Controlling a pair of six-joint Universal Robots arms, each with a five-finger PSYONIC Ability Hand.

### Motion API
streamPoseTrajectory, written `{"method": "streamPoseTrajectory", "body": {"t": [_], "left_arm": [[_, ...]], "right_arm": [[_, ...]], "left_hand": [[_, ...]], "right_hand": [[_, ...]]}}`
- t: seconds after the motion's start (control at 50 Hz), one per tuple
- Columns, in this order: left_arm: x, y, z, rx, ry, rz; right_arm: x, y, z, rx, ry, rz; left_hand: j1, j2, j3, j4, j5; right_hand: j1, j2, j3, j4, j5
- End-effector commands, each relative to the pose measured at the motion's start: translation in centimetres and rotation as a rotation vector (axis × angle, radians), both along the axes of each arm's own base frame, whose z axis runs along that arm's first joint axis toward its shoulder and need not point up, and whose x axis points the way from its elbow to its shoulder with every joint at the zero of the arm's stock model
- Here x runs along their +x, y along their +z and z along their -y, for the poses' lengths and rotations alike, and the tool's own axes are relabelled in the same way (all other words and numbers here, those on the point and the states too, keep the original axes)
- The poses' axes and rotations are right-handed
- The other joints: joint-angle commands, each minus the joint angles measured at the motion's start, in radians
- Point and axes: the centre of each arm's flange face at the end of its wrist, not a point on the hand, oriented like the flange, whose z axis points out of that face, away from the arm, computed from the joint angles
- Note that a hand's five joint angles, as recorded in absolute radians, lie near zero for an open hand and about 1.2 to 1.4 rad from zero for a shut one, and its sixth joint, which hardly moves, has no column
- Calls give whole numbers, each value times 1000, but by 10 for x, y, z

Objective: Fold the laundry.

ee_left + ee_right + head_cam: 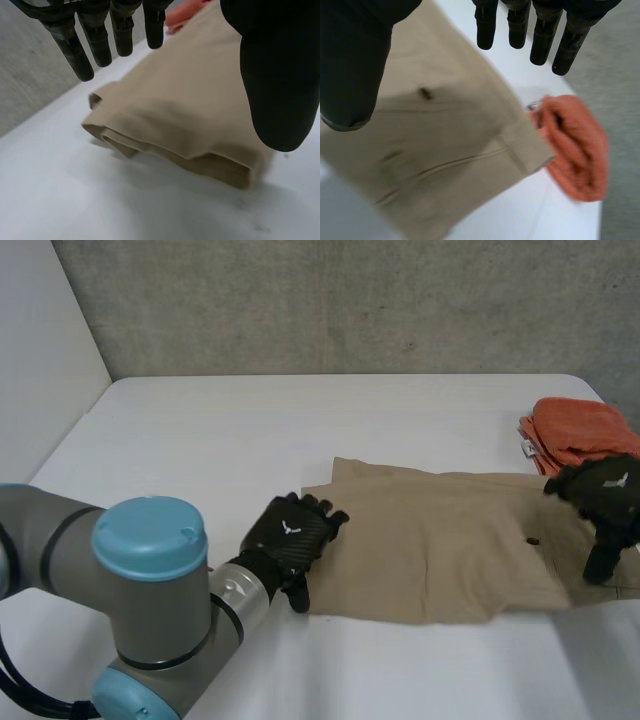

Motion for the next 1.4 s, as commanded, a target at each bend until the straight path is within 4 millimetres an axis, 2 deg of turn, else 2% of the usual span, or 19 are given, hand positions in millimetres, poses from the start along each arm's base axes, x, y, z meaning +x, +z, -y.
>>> {"method": "streamPoseTrajectory", "body": {"t": [0.02,0.14,0.18,0.22,0.24,0.28,0.3,0.44,0.54,0.56,0.64,0.72,0.78,0.84,0.98,1.04,1.16,1.24,1.4], "left_arm": [[-9,-19,-1,74,-21,64],[-17,-33,7,80,0,126],[-18,-35,12,63,19,139],[-20,-34,19,23,54,149],[-22,-32,22,7,68,147],[-27,-26,28,-46,105,128],[-28,-24,30,-64,119,121],[-35,-2,43,-184,150,83],[-33,45,43,-261,167,4],[-28,74,41,-304,178,-49],[-11,133,35,-397,213,-159],[8,195,23,-506,242,-290],[22,230,13,-573,257,-365],[27,240,10,-596,261,-385],[25,221,15,-542,272,-356],[31,225,15,-542,285,-383],[69,302,0,-709,346,-560],[80,337,-10,-788,357,-643],[89,367,-22,-852,362,-726]], "right_arm": [[3,-28,-15,65,52,-40],[1,-53,-3,21,43,-52],[0,-61,3,4,31,-58],[-1,-65,7,0,22,-64],[-1,-68,9,-3,15,-74],[-2,-69,11,-6,4,-84],[-4,-70,14,-6,-11,-98],[-8,-56,36,-73,-60,-143],[27,19,29,-314,26,-116],[31,30,27,-346,34,-110],[48,98,15,-481,69,-33],[50,146,8,-533,68,38],[51,164,3,-533,72,63],[56,170,-3,-496,98,73],[74,159,-9,-415,154,105],[81,171,-16,-442,170,147],[80,219,-25,-590,167,211],[79,246,-31,-666,170,276],[73,283,-53,-766,176,383]], "left_hand": [[161,133,137,133,142],[439,412,416,412,420],[583,555,559,555,564],[906,878,882,878,886],[1041,1013,1017,1013,1021],[1185,1157,1161,1157,1166],[1185,1158,1162,1158,1166],[1185,1158,1162,1158,1166],[1185,1158,1162,1158,1166],[1185,1158,1162,1158,1166],[1185,1158,1162,1158,1166],[1185,1158,1162,1158,1166],[1185,1158,1162,1158,1166],[1185,1158,1162,1158,1166],[1185,1158,1162,1158,1166],[1185,1158,1162,1158,1166],[1185,1158,1162,1158,1166],[1185,1158,1162,1158,1166],[1185,1158,1162,1158,1166]], "right_hand": [[-32,-54,-45,-67,-73],[10,-12,-3,-25,-31],[221,199,208,186,180],[432,410,420,398,391],[712,691,700,678,671],[978,956,965,943,937],[1188,1166,1175,1153,1147],[1190,1168,1177,1155,1149],[1190,1168,1177,1155,1149],[1190,1168,1177,1155,1149],[1190,1168,1177,1155,1149],[1190,1168,1177,1155,1149],[1190,1168,1177,1155,1149],[1190,1168,1177,1155,1149],[1190,1168,1177,1155,1149],[1190,1168,1177,1155,1149],[1190,1168,1177,1155,1149],[1190,1168,1177,1155,1149],[1190,1168,1177,1155,1149]]}}
